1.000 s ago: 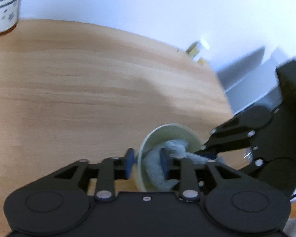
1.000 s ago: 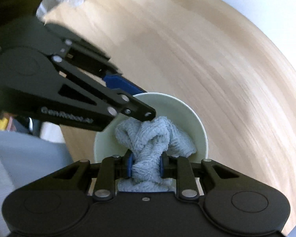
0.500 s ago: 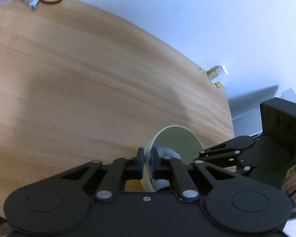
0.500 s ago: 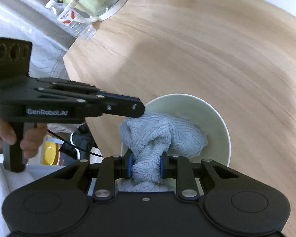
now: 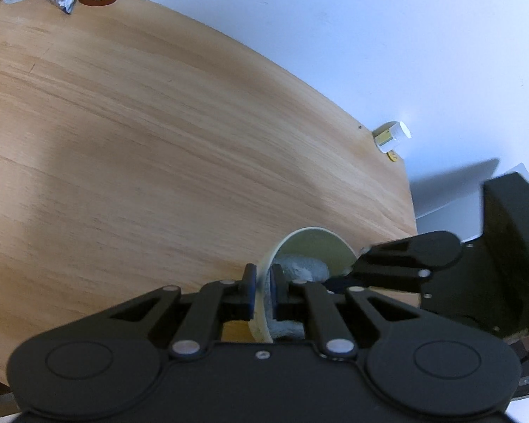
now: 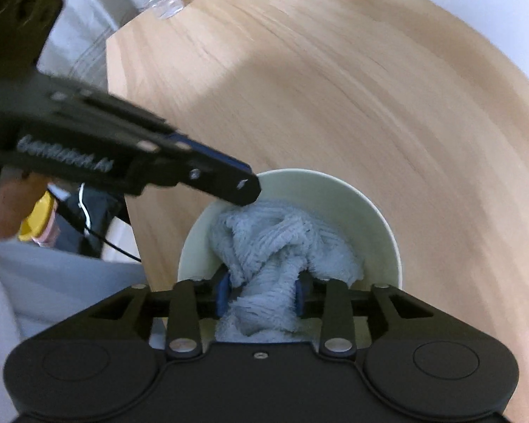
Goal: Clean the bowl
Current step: 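Rub the grey towel along the bowl's inner wall with the right gripper while the left holds the rim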
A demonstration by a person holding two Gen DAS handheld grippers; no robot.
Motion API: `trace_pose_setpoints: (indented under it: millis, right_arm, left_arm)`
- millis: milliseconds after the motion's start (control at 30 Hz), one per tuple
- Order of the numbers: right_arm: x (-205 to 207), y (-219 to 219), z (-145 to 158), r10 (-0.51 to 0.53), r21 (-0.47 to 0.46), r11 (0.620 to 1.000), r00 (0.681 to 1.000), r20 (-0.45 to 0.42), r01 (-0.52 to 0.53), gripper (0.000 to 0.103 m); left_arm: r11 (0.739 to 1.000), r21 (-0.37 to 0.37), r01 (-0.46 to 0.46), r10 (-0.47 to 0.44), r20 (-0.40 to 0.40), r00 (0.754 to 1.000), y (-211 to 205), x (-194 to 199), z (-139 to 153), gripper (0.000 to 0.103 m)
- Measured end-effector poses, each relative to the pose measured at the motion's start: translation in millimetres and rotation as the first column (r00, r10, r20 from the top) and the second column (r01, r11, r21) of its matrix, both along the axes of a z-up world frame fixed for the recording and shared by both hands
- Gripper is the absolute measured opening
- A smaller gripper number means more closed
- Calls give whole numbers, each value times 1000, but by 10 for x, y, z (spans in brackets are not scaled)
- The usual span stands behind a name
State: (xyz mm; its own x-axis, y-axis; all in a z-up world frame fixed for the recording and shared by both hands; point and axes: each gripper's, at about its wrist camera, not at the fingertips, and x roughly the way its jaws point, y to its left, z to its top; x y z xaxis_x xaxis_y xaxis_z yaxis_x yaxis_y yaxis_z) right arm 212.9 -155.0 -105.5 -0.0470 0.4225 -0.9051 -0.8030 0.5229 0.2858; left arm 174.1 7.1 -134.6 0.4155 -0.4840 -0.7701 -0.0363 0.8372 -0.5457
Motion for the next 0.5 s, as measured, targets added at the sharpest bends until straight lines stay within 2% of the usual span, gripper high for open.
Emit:
trace_pose_setpoints:
  millis: [167, 267, 333, 367, 433, 500]
  right_arm:
    - [-48, -122, 205, 66, 19, 998, 996, 57, -67, 61]
    - [32, -195, 261, 37, 77, 996, 998, 54, -41, 57]
    - [139, -173, 172, 3, 91, 996, 1000, -16, -2, 48]
    - [156, -145, 128, 0, 90, 996, 1000, -23, 2, 46]
    - [163, -30, 21, 27, 71, 997, 1000, -8, -26, 25]
    - [214, 87, -96, 14, 56, 998, 1000, -23, -13, 25]
  left_arm:
    - [1000, -14, -9, 9, 1, 1000, 35, -18, 11, 7]
    - [1000, -20, -16, 16, -9, 1000, 29, -32, -6, 7]
    - [999, -25, -28, 28, -16, 999, 29, -37, -24, 7]
    - [999, -28, -34, 33, -17, 999, 33, -40, -29, 7]
    - [999, -31, -43, 43, -20, 999, 38, -48, -36, 7]
    - [999, -25, -46, 46, -20, 999, 34, -55, -35, 7]
